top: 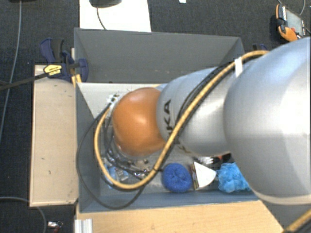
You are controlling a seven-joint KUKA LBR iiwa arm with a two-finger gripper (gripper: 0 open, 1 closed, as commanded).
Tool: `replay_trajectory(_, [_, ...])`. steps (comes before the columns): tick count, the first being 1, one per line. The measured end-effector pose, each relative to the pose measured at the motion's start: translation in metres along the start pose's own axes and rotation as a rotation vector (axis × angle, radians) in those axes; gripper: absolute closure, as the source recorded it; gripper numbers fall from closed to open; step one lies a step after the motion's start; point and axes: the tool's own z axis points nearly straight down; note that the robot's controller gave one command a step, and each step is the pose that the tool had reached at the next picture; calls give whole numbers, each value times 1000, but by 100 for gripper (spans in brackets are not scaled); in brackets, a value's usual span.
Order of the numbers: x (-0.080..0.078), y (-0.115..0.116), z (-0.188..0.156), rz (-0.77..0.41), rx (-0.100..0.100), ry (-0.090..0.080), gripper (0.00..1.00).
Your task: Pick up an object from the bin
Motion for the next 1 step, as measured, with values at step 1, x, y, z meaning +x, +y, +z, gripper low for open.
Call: replay_trajectory(1, [-1, 0, -56, 5, -1, 1, 100])
